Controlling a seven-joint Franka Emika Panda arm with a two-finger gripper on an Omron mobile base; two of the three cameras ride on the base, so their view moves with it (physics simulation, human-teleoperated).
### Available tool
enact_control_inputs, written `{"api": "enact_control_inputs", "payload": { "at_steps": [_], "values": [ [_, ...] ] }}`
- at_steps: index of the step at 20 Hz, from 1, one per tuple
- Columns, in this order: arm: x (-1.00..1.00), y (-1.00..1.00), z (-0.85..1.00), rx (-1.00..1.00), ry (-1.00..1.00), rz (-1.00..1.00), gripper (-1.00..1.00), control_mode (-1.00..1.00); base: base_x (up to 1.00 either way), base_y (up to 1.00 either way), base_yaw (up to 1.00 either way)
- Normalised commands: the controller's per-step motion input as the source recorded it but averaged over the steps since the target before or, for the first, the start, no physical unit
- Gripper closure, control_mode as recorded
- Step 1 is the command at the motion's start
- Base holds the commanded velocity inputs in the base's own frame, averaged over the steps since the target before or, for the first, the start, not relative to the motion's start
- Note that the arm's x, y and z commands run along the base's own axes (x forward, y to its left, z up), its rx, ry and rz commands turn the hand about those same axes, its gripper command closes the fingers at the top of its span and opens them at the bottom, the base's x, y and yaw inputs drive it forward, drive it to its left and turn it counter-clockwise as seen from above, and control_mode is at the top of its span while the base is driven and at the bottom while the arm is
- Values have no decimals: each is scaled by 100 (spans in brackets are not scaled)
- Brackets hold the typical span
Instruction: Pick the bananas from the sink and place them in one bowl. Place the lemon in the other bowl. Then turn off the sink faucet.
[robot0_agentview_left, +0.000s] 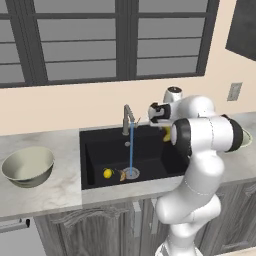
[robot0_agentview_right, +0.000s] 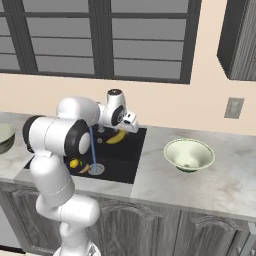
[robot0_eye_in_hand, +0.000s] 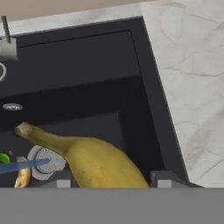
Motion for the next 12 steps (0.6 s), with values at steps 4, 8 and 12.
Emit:
{"api": "enact_control_inputs", "payload": {
  "at_steps": [4,8,12],
  "values": [
    [-8,-55,8,0,8,-19,100,-100,0,0,0],
    [-8,-54,0,0,2,-18,100,-100,0,0,0],
    [-9,-60,0,0,0,-17,100,-100,0,0,0]
  ]
}}
